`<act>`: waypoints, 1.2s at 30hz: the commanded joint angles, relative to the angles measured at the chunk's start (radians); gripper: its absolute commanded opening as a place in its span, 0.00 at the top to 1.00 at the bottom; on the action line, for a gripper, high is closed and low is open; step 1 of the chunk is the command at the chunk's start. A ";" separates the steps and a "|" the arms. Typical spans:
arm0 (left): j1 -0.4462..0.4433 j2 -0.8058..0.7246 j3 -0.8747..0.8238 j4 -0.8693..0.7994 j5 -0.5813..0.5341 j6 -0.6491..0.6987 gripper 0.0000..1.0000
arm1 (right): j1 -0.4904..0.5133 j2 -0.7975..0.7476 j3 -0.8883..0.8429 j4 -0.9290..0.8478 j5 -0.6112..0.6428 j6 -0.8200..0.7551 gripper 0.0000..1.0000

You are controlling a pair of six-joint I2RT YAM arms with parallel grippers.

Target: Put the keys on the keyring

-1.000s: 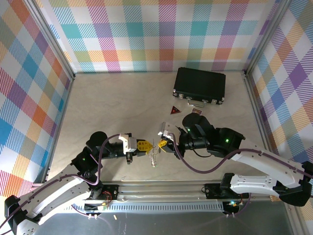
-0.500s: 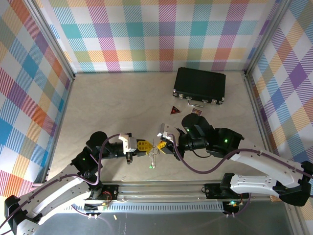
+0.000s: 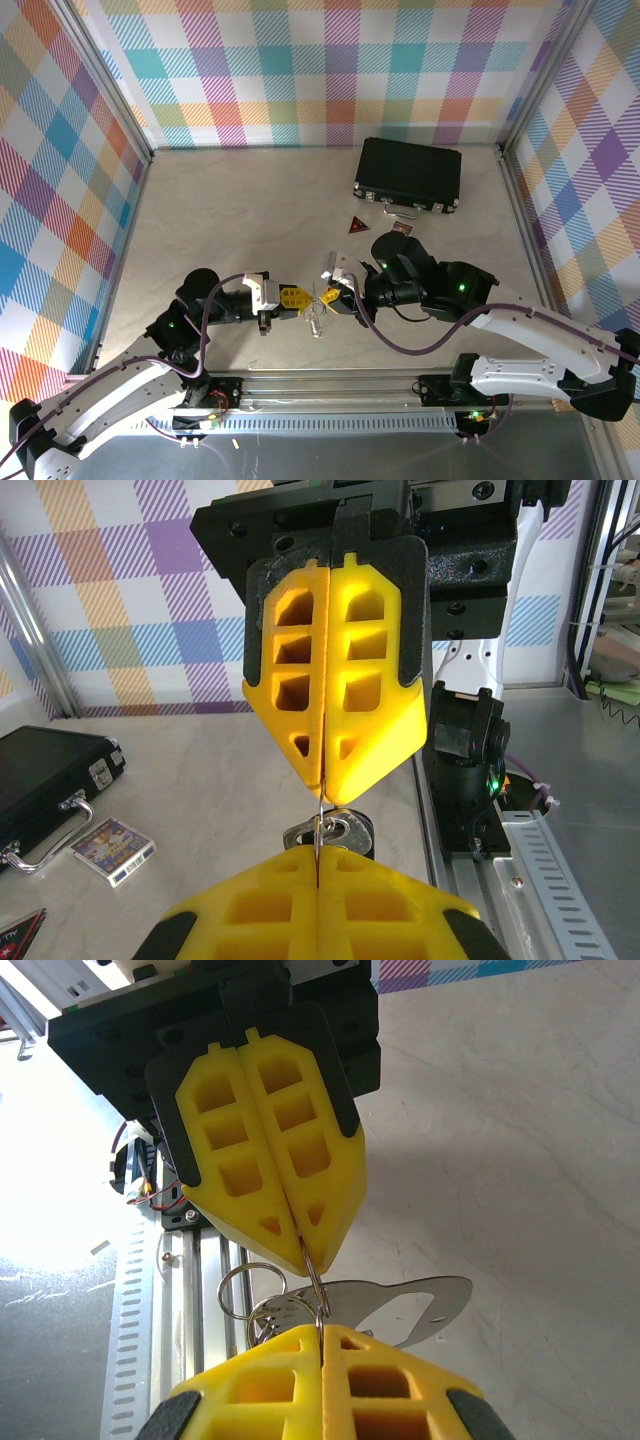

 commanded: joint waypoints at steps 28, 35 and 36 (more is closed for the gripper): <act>-0.010 -0.020 0.022 0.021 0.008 -0.006 1.00 | 0.001 0.008 -0.005 0.042 0.018 0.006 1.00; -0.009 -0.022 0.019 0.022 0.000 -0.006 1.00 | 0.002 -0.014 -0.013 0.016 0.034 0.021 1.00; -0.010 -0.021 0.019 0.024 0.001 -0.007 1.00 | 0.001 -0.017 -0.015 0.012 0.036 0.024 1.00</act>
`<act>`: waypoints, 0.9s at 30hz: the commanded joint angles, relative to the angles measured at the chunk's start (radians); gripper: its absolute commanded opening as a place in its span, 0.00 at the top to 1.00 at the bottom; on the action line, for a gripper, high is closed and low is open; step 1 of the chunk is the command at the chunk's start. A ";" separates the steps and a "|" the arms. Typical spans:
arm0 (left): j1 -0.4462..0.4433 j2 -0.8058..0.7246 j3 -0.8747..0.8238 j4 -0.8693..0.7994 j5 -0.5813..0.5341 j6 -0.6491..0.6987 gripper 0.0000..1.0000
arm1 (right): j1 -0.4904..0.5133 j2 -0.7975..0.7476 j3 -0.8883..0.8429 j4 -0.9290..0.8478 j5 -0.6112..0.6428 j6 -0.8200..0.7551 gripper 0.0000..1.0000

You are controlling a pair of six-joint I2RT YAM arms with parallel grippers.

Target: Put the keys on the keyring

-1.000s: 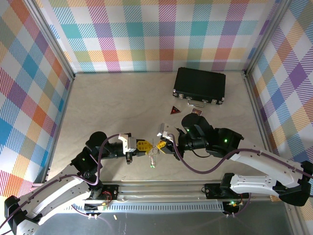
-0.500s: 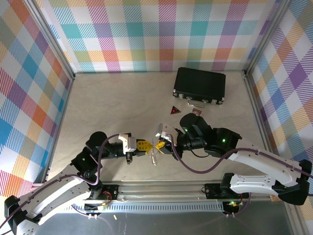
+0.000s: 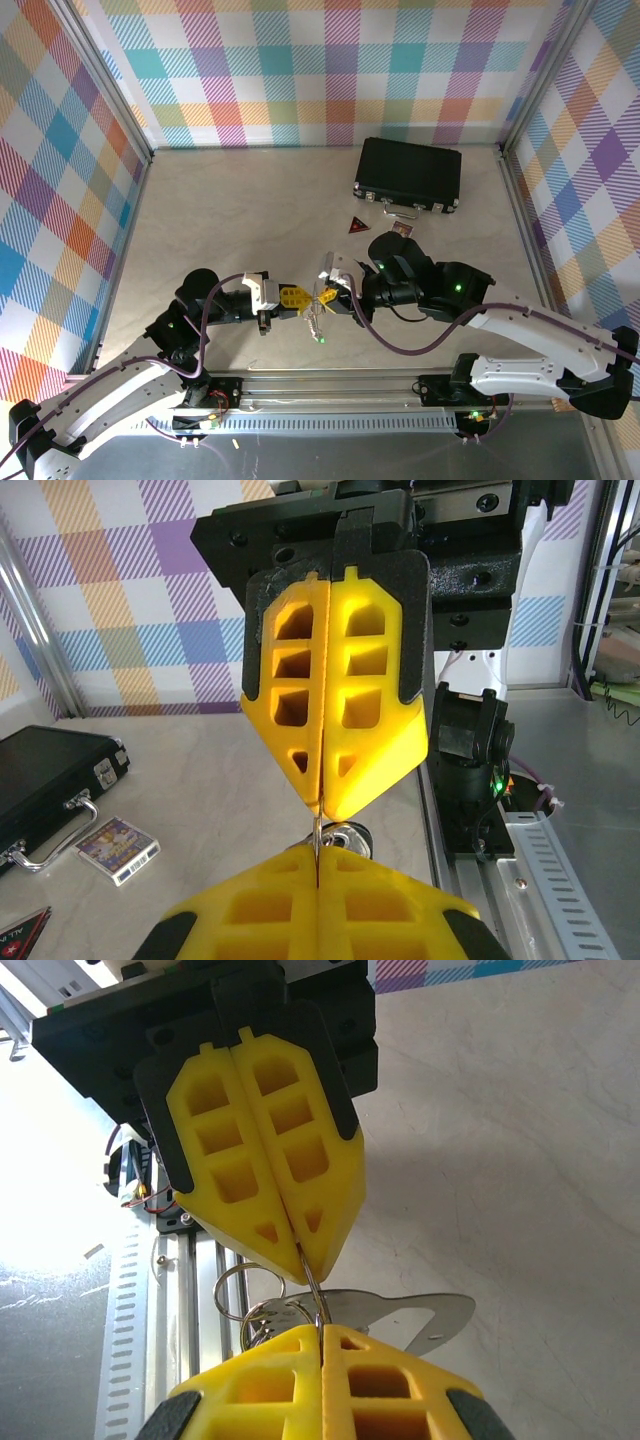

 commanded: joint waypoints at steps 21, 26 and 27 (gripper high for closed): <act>-0.009 -0.021 0.017 0.025 0.004 -0.010 1.00 | 0.001 -0.020 -0.017 0.004 -0.019 0.014 1.00; -0.009 -0.017 0.016 0.031 0.007 -0.011 1.00 | 0.001 -0.032 -0.028 0.010 -0.025 0.019 1.00; -0.010 -0.017 0.017 0.031 0.008 -0.012 1.00 | 0.001 -0.031 -0.029 0.012 -0.025 0.019 1.00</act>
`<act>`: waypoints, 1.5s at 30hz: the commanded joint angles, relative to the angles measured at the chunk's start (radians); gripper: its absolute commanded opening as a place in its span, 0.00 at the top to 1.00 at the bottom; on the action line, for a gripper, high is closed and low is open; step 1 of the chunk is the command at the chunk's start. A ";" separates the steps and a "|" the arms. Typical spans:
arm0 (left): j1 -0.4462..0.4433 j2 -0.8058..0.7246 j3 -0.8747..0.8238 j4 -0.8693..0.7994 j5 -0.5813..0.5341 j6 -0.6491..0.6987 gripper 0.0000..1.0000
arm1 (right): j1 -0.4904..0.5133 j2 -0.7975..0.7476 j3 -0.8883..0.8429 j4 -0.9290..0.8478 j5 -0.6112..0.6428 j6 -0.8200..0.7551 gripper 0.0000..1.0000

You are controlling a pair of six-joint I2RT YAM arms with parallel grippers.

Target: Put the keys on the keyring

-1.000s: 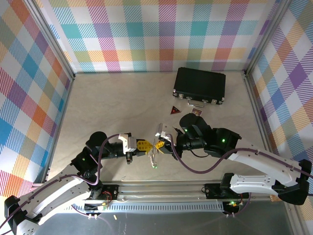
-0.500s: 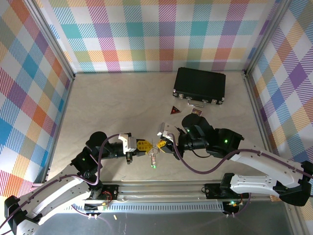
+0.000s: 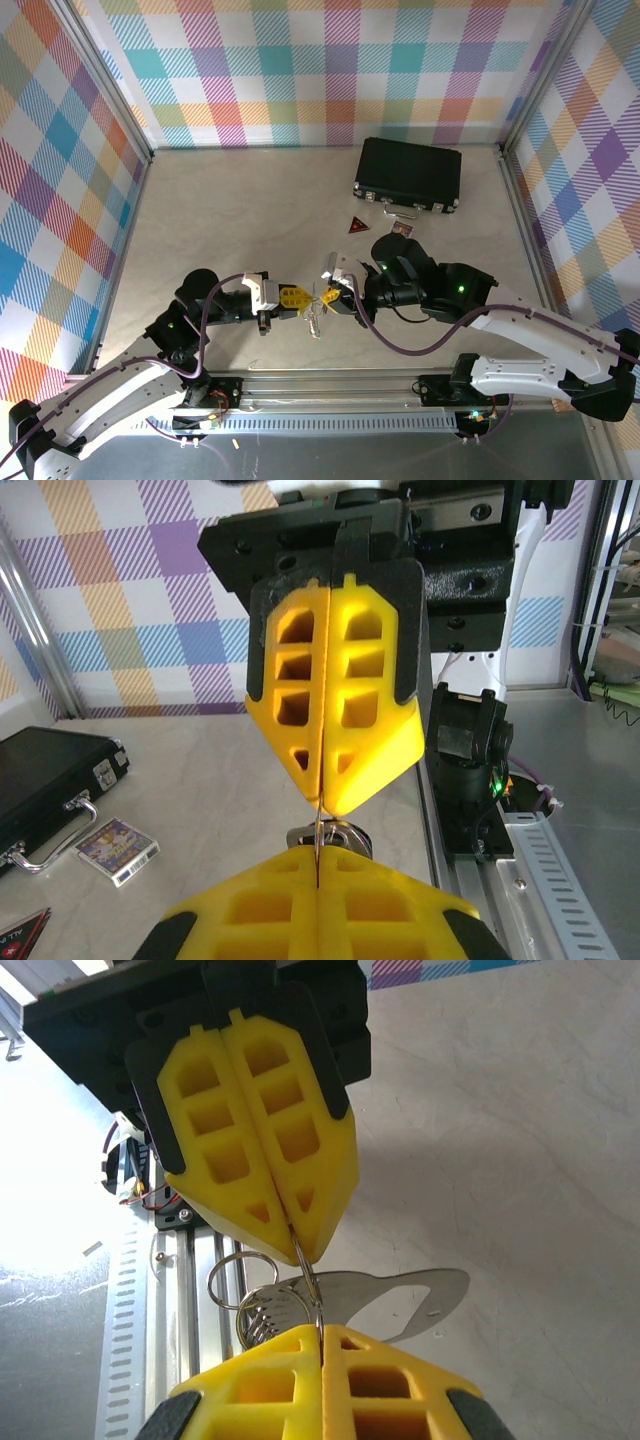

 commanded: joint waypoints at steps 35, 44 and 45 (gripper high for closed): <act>-0.011 -0.019 0.014 0.032 0.008 -0.016 1.00 | 0.001 -0.033 -0.031 0.074 -0.014 0.025 1.00; -0.011 -0.020 0.015 0.030 0.009 -0.016 1.00 | 0.001 -0.017 -0.029 0.094 -0.018 0.022 1.00; -0.012 -0.020 0.015 0.030 0.009 -0.018 1.00 | 0.002 -0.016 -0.029 0.096 -0.020 0.022 1.00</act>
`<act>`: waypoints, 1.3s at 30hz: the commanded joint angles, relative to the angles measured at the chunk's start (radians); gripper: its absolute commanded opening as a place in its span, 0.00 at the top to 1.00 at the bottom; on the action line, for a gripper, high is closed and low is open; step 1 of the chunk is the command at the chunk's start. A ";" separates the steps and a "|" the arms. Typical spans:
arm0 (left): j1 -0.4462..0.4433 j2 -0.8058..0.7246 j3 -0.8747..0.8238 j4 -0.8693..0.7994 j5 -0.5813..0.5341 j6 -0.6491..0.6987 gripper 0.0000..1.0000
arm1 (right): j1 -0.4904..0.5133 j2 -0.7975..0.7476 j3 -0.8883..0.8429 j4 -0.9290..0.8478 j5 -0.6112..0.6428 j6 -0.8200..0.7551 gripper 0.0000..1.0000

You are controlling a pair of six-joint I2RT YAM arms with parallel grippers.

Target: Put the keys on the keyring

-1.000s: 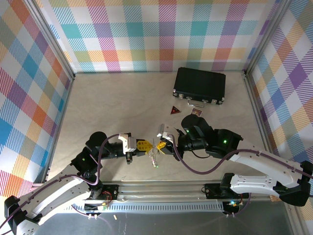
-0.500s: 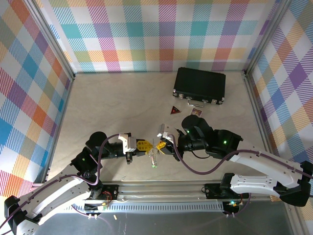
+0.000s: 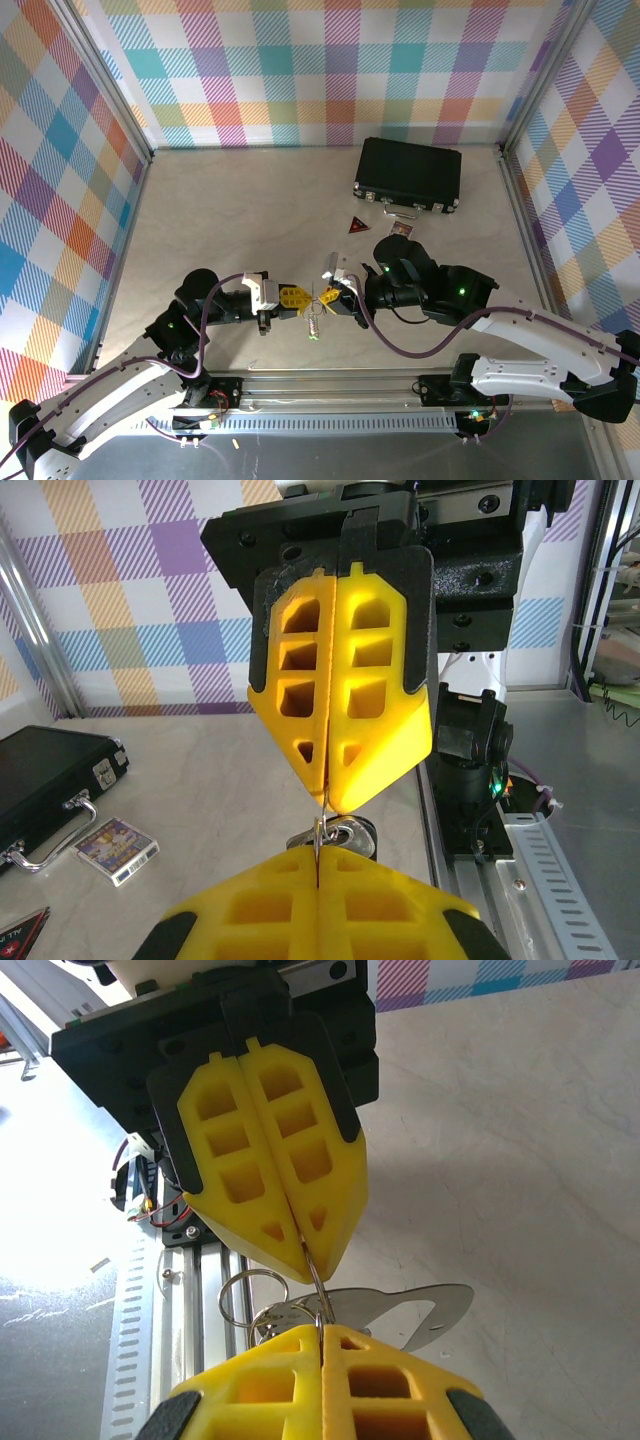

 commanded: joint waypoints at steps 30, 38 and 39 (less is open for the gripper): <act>-0.013 -0.016 0.021 0.025 0.007 -0.010 1.00 | 0.001 -0.015 0.020 -0.043 0.040 -0.024 1.00; -0.014 -0.015 0.020 0.025 0.007 -0.011 1.00 | 0.002 -0.023 0.017 -0.048 0.047 -0.022 1.00; -0.012 -0.015 0.019 0.025 0.007 -0.013 1.00 | 0.002 -0.024 0.018 -0.051 0.048 -0.024 1.00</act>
